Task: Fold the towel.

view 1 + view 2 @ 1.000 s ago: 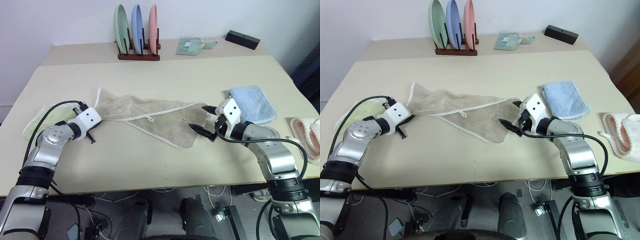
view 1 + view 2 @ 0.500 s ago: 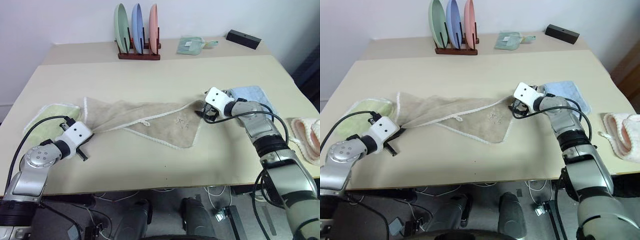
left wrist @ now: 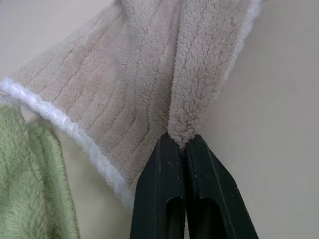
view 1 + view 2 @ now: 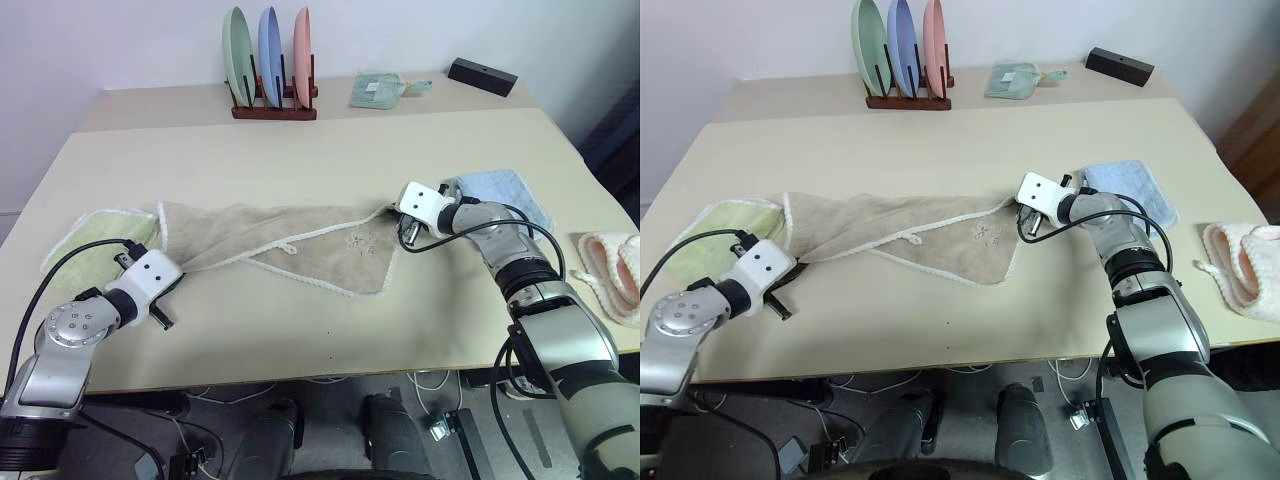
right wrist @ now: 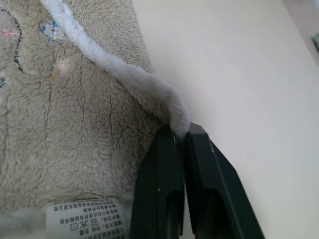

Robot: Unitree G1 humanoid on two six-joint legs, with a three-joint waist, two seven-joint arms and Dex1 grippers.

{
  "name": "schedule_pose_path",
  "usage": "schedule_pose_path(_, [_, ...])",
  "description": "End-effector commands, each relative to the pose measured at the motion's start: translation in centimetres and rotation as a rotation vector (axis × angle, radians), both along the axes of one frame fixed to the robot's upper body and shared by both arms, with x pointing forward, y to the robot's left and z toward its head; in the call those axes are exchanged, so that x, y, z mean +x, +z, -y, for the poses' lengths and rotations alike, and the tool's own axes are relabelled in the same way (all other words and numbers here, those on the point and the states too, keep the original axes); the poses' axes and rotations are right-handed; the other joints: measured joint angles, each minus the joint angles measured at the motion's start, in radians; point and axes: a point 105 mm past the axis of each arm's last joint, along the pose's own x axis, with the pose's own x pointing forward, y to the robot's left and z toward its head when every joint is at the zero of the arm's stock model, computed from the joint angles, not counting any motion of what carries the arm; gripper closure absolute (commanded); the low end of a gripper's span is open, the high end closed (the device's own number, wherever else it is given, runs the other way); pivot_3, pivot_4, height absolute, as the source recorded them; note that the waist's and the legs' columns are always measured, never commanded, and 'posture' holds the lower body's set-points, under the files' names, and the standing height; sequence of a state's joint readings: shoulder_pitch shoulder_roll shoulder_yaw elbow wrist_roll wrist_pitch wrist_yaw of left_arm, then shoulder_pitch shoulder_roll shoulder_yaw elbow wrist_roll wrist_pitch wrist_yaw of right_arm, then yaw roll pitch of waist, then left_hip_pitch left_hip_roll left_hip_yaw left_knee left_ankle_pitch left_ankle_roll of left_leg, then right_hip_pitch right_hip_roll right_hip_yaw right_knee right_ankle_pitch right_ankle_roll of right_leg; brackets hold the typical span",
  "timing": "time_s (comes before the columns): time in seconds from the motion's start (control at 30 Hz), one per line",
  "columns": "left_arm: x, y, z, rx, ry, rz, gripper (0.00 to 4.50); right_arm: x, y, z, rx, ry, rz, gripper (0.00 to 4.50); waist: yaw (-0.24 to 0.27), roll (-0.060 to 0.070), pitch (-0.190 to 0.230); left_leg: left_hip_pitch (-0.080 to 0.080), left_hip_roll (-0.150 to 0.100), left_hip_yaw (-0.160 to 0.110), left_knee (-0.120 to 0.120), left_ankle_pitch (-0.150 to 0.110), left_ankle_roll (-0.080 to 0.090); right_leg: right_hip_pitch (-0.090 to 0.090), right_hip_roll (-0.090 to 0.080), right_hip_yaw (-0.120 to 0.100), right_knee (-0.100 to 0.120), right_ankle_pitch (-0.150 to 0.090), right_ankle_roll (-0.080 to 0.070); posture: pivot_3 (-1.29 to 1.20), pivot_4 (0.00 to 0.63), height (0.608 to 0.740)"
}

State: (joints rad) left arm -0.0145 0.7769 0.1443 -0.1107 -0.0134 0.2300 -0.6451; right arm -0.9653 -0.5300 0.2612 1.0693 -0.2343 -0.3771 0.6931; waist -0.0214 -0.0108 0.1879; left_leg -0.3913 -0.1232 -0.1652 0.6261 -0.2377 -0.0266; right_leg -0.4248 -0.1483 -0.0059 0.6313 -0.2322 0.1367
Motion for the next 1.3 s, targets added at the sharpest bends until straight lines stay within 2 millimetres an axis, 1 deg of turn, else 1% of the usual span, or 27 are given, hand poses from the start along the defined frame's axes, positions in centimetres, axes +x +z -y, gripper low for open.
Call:
schedule_pose_path(0.03, [1.9,3.0,0.0,-0.036,0.016,0.114,4.50,1.2,6.2,0.8,0.018,-0.032,0.198,4.44,0.003,0.001,0.000,0.000,0.000,0.000,0.000,0.000,0.000,0.000,0.000,0.000,0.000,0.000,0.000,0.00,0.150,0.740])
schedule_pose_path(0.07, [3.0,4.1,0.1,-0.044,0.017,0.155,4.50,1.5,7.7,1.3,0.014,-0.058,0.249,4.44,0.006,0.002,0.002,0.000,0.000,0.000,0.000,0.000,0.000,0.000,0.000,0.000,0.000,0.000,0.000,0.00,0.150,0.740])
schedule_pose_path(0.13, [4.5,5.9,0.3,-0.051,0.020,0.218,4.50,1.9,9.9,2.0,0.009,-0.093,0.317,4.44,0.008,0.002,0.002,-0.001,-0.001,-0.001,0.001,0.001,-0.001,-0.001,0.000,0.000,0.001,0.001,0.000,0.00,0.150,0.740])
schedule_pose_path(0.17, [6.0,7.9,0.2,-0.071,0.039,0.289,4.50,2.1,11.9,2.4,0.010,-0.122,0.381,4.44,0.007,0.002,0.002,-0.001,-0.001,-0.001,0.001,0.001,-0.002,0.000,0.000,0.000,0.001,0.001,0.000,0.00,0.150,0.740])
schedule_pose_path(0.2, [6.9,9.4,0.2,-0.086,0.053,0.336,4.50,2.3,13.3,2.7,0.010,-0.142,0.424,4.44,0.009,0.002,0.002,-0.001,-0.001,-0.001,0.001,0.001,-0.002,-0.001,0.000,0.000,0.000,0.001,0.000,0.00,0.150,0.740])
schedule_pose_path(0.23, [8.0,11.4,0.1,-0.106,0.067,0.396,4.50,2.2,16.3,3.0,0.024,-0.166,0.508,4.44,0.007,0.001,0.003,-0.001,-0.001,-0.001,0.002,0.001,-0.002,-0.001,0.000,0.000,0.001,0.001,0.000,0.00,0.150,0.740])
schedule_pose_path(0.27, [9.1,14.3,-0.2,-0.122,0.093,0.488,4.50,2.1,18.5,3.2,0.039,-0.179,0.568,4.44,0.005,0.001,0.003,-0.002,-0.001,-0.001,0.002,0.001,-0.002,-0.001,0.001,0.000,0.001,0.001,0.000,0.00,0.150,0.740])
schedule_pose_path(0.3, [9.7,16.2,-0.4,-0.132,0.108,0.546,4.50,1.9,19.7,3.2,0.049,-0.185,0.601,4.44,0.004,0.001,0.003,-0.003,-0.001,-0.001,0.002,0.004,-0.006,-0.002,0.001,0.000,0.000,0.002,0.000,0.00,0.150,0.740])
schedule_pose_path(0.33, [10.2,18.2,-0.7,-0.152,0.129,0.604,4.50,1.7,21.1,3.3,0.064,-0.188,0.636,4.44,0.002,0.000,0.003,-0.003,-0.001,-0.001,0.002,0.004,-0.007,-0.002,0.000,0.000,0.000,0.002,0.001,0.00,0.150,0.740])
schedule_pose_path(0.37, [10.4,19.6,-1.0,-0.171,0.140,0.639,4.50,1.5,21.8,3.3,0.073,-0.186,0.655,4.44,-0.003,-0.001,0.002,-0.004,-0.001,-0.001,0.002,0.004,-0.007,-0.002,0.000,0.000,0.000,0.002,0.001,0.00,0.150,0.740])
schedule_pose_path(0.43, [10.2,21.6,-1.3,-0.193,0.120,0.677,4.50,0.6,23.4,3.3,0.105,-0.142,0.678,4.44,-0.015,-0.001,0.002,-0.003,-0.001,0.002,0.001,0.003,-0.006,-0.002,-0.001,0.000,-0.001,0.002,0.002,0.00,0.150,0.740])
schedule_pose_path(0.47, [9.8,21.9,-1.3,-0.194,0.092,0.674,4.50,0.1,23.6,3.3,0.121,-0.101,0.669,4.44,-0.026,-0.001,0.002,-0.003,-0.001,0.002,0.001,0.003,-0.005,-0.002,-0.001,0.000,-0.002,0.001,0.003,0.00,0.150,0.740])
schedule_pose_path(0.57, [8.2,20.6,-0.8,-0.164,-0.008,0.601,4.50,-1.5,22.2,2.9,0.126,0.026,0.584,4.44,-0.046,0.000,0.002,-0.003,-0.001,0.005,-0.002,0.001,-0.001,-0.002,-0.002,0.001,-0.003,0.001,0.004,0.00,0.150,0.740])
schedule_pose_path(0.63, [6.6,18.1,-0.5,-0.152,-0.069,0.502,4.50,-2.6,19.8,2.9,0.107,0.096,0.476,4.44,-0.051,0.000,0.003,-0.004,-0.001,0.005,-0.002,0.000,-0.001,-0.003,-0.002,0.001,-0.003,0.001,0.004,0.00,0.150,0.740])
schedule_pose_path(0.7, [4.6,15.1,-0.1,-0.149,-0.115,0.383,4.50,-4.2,16.2,2.8,0.085,0.161,0.320,4.44,-0.053,0.000,0.003,-0.005,0.000,0.006,-0.001,0.000,0.000,-0.005,-0.002,0.002,-0.002,0.001,0.004,0.00,0.150,0.740])
schedule_pose_path(0.73, [3.9,14.2,0.1,-0.148,-0.126,0.348,4.50,-4.9,15.1,2.8,0.079,0.179,0.265,4.44,-0.050,0.000,0.003,-0.004,0.000,0.006,-0.002,0.000,0.000,-0.005,-0.002,0.002,-0.002,0.001,0.004,0.00,0.150,0.740])
schedule_pose_path(0.77, [3.4,13.8,0.2,-0.149,-0.132,0.328,4.50,-5.4,14.4,2.7,0.075,0.189,0.232,4.44,-0.047,0.001,0.003,-0.005,0.000,0.006,0.000,0.000,0.000,-0.006,-0.002,0.002,-0.002,0.001,0.004,0.00,0.150,0.740])
schedule_pose_path(0.8, [2.4,12.7,0.5,-0.154,-0.143,0.282,4.50,-6.4,13.1,2.9,0.068,0.208,0.159,4.44,-0.044,0.001,0.004,-0.006,0.000,0.006,0.002,0.000,0.000,-0.007,-0.002,0.002,-0.001,0.000,0.004,0.00,0.150,0.740])
schedule_pose_path(0.9, [-1.5,8.7,0.8,-0.174,-0.163,0.082,4.50,-9.9,9.5,3.7,0.061,0.232,-0.078,4.44,-0.032,0.002,0.004,-0.008,0.000,0.005,0.004,-0.003,0.004,-0.008,-0.001,0.003,0.000,0.002,0.003,0.00,0.150,0.740])
schedule_pose_path(0.93, [-2.8,7.8,0.8,-0.168,-0.172,0.026,4.50,-10.8,8.9,4.0,0.056,0.235,-0.132,4.44,-0.026,0.002,0.004,-0.007,0.000,0.005,0.004,-0.003,0.005,-0.007,-0.002,0.003,0.000,0.002,0.003,0.00,0.150,0.740])
schedule_pose_path(0.97, [-4.0,7.1,0.7,-0.167,-0.175,-0.026,4.50,-11.6,8.5,4.1,0.057,0.234,-0.175,4.44,-0.022,0.002,0.004,-0.006,0.000,0.007,0.004,-0.004,0.005,-0.006,-0.002,0.004,0.000,0.002,0.003,0.00,0.150,0.740])
schedule_pose_path(1.07, [-6.4,5.9,0.5,-0.192,-0.162,-0.141,4.50,-13.4,8.0,4.5,0.071,0.238,-0.284,4.44,-0.013,0.002,0.004,-0.003,0.001,0.008,0.005,-0.004,0.005,-0.003,-0.001,0.004,-0.001,0.002,0.003,0.00,0.150,0.740])
schedule_pose_path(1.17, [-8.0,5.3,0.4,-0.194,-0.171,-0.218,4.50,-15.1,7.6,4.8,0.054,0.260,-0.374,4.44,0.006,0.002,0.004,-0.001,0.003,0.012,0.006,-0.004,0.006,-0.001,-0.001,0.004,-0.001,0.000,0.000,0.00,0.150,0.740])
schedule_pose_path(1.23, [-8.1,5.2,0.0,-0.189,-0.152,-0.225,4.50,-15.2,7.5,4.8,0.052,0.258,-0.384,4.44,0.013,0.001,0.003,0.000,0.003,0.015,0.006,-0.004,0.006,0.000,-0.002,0.005,-0.002,0.000,0.000,0.00,0.150,0.740])
schedule_pose_path(1.3, [-7.3,5.3,-0.3,-0.189,-0.138,-0.200,4.50,-14.5,7.5,4.5,0.066,0.252,-0.356,4.44,0.015,0.001,0.003,-0.001,0.007,0.021,0.006,-0.004,0.006,0.000,-0.002,0.005,-0.002,0.000,-0.001,0.00,0.150,0.740])
